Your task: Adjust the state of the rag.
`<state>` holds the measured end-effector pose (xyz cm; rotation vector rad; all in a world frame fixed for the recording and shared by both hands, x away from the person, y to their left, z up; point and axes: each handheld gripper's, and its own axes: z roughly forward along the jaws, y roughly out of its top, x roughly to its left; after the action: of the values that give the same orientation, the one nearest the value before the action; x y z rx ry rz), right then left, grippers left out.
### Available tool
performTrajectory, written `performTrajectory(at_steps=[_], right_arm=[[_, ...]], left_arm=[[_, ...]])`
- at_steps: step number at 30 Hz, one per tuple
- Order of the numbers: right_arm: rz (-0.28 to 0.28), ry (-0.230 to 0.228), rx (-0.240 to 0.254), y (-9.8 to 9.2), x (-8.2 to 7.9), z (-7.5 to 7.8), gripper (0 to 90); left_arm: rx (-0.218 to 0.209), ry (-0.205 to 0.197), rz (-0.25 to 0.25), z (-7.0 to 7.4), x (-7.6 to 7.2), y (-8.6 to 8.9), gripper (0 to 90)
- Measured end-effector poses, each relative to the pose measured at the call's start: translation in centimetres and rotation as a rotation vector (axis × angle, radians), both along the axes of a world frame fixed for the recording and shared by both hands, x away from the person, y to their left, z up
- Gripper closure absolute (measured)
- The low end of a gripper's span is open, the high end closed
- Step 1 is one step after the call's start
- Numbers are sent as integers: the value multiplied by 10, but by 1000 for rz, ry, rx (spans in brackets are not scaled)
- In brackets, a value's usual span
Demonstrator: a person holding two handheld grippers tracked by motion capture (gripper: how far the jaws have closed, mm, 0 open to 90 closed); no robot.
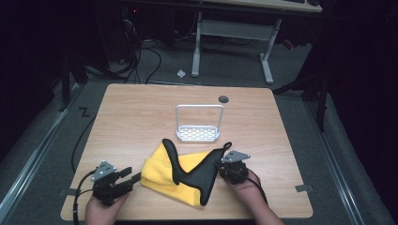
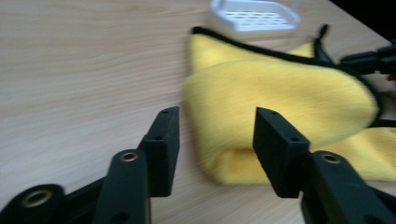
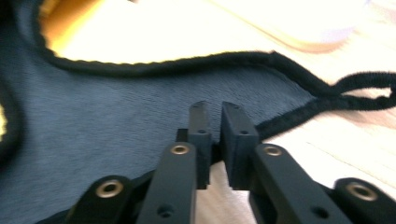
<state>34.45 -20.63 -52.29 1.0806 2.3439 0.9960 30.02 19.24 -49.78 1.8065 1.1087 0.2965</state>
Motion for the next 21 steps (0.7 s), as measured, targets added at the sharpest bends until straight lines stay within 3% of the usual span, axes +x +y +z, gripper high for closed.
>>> performTrajectory(at_steps=[3,6,7,10,11,12,13,14,17,21], right_arm=[[17,-25,0,3,-10,1,763],[25,-30,-5,7,-19,0,698],[25,-28,-5,7,-20,-1,688],[36,-27,7,9,-25,-2,649],[41,-30,10,10,-27,-2,635],[47,-24,17,13,-29,-2,624],[57,-24,18,14,-31,-2,620],[63,-26,18,17,-33,-1,619],[91,-38,3,23,-38,-2,640],[103,-22,-1,26,-36,-2,690]], left_arm=[[-32,-12,-89,5,6,-28,389],[-23,-18,-187,7,10,-61,282],[-8,-27,-200,7,10,-69,267],[124,-40,-214,1,11,-95,254],[187,-39,-211,-4,12,-100,291],[233,-28,-204,-7,13,-102,407],[249,-16,-203,-10,15,-102,522],[241,-11,-204,-11,16,-101,628],[194,-23,-168,-7,19,-88,811],[179,-64,-107,3,17,-68,899]])
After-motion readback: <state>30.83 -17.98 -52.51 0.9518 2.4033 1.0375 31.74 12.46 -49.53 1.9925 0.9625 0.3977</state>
